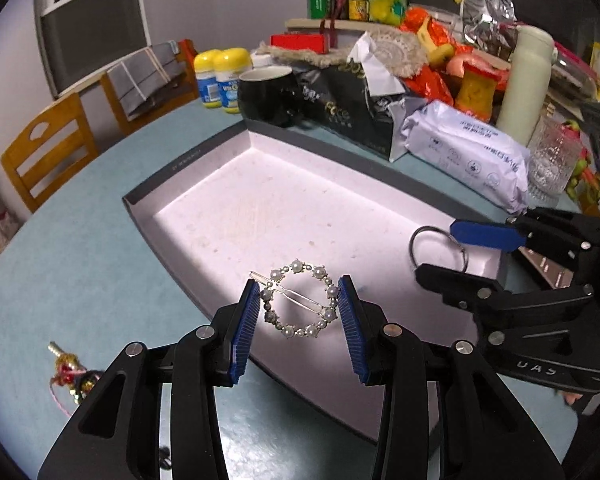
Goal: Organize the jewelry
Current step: 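Carry the pearl clip with the left gripper while the right carries the bangle to the tray, then open the left gripper over the tray while the right releases the bangle inside, then grasp the pink beaded bracelet from the jewelry tangle with the left gripper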
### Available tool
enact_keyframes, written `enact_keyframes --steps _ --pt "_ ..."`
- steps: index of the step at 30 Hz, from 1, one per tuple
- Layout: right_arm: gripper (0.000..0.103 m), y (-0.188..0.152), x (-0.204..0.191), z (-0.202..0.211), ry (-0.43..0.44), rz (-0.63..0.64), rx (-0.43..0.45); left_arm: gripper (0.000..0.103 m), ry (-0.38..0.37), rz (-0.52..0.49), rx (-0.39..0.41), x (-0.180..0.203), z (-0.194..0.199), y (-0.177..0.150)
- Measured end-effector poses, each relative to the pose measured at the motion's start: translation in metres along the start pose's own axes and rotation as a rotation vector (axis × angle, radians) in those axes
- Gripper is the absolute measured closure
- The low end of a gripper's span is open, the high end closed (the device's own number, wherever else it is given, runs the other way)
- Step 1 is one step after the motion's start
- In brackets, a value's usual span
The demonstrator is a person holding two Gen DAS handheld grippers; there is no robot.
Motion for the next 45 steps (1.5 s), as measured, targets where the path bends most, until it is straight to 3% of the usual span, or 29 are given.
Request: enact_keyframes --steps 14,25,35,42,45 --pt "0.053 0.002 0.001 -0.004 -0.001 0.012 -0.011 0.06 0.021 -0.07 -0.028 0.007 -0.01 -0.003" --pt "0.053 0.003 -0.003 -0.013 0.001 0.044 -0.053 0.057 0.04 -0.073 0.004 -0.002 0.006 -0.002" --pt "0.053 0.006 -0.008 -0.028 -0.033 0.105 -0.133 0.051 0.077 -0.052 0.039 -0.037 0.042 -0.028" --pt "0.052 0.015 -0.015 -0.012 -0.004 0.091 -0.081 0.044 0.09 0.004 0.063 -0.074 0.063 -0.052" --pt "0.044 0.019 -0.037 0.004 0.058 0.109 -0.024 0.044 0.094 0.051 0.072 -0.099 0.072 -0.065"
Point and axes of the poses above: each gripper's, at about its wrist camera, not at the fingertips, and z roughly against the way its jaws point, x to its right, y to its top, the point moved 7 cm from there along -z, roughly the way its jaws point, and after that the axes turned 1 degree about -x, right-handed, at the moved point
